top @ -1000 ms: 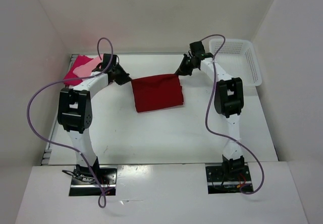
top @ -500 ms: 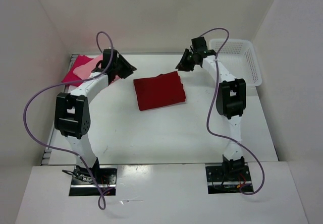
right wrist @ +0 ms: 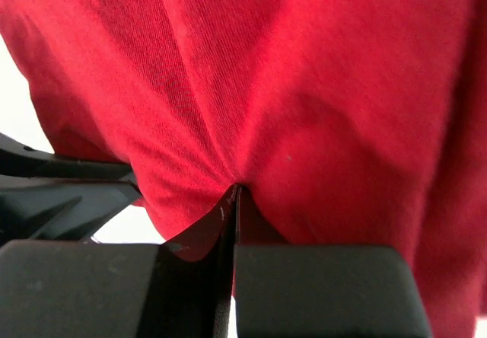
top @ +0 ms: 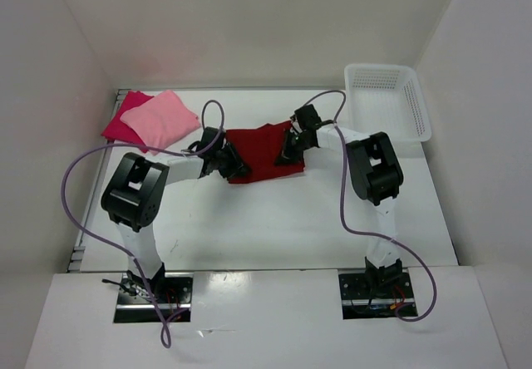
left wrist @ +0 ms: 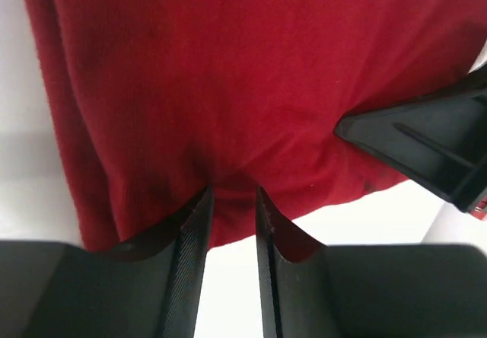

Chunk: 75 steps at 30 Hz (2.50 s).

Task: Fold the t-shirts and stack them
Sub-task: Smooth out wrinkles on the folded tshirt, then put the neatly folded tshirt into the corner of the board with the left arm

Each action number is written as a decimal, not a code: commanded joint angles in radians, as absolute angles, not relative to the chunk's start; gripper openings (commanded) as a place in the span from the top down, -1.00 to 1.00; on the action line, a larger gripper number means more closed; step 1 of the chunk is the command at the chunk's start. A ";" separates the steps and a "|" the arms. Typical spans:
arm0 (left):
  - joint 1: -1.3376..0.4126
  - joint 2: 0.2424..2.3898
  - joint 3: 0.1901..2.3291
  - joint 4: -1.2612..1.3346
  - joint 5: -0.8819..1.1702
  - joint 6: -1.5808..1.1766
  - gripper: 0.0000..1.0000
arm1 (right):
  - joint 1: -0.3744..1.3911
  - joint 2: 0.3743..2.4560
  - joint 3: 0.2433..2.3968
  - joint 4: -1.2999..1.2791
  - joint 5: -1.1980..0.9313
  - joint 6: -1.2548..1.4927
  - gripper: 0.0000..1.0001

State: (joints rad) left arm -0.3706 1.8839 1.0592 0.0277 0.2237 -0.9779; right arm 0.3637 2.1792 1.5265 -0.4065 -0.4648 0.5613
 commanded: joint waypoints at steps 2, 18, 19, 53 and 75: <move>-0.365 1.842 0.916 0.087 0.232 -0.986 0.24 | 0.348 2.102 1.389 -0.295 -0.437 0.567 1.00; -0.219 1.567 0.865 -0.038 0.210 -0.894 -0.56 | 0.339 1.875 1.422 -0.391 -0.515 0.482 0.05; -0.219 1.635 0.888 -0.038 0.221 -0.884 -0.56 | 0.328 1.875 1.422 -0.402 -0.531 0.482 -0.03; -0.097 2.005 1.852 -0.100 0.356 -0.835 1.00 | 0.147 1.476 1.167 -0.417 -0.612 0.499 -0.11; 0.457 1.284 0.881 -0.058 0.104 -1.022 -1.00 | 0.147 1.506 1.089 -0.413 -0.747 0.468 -0.13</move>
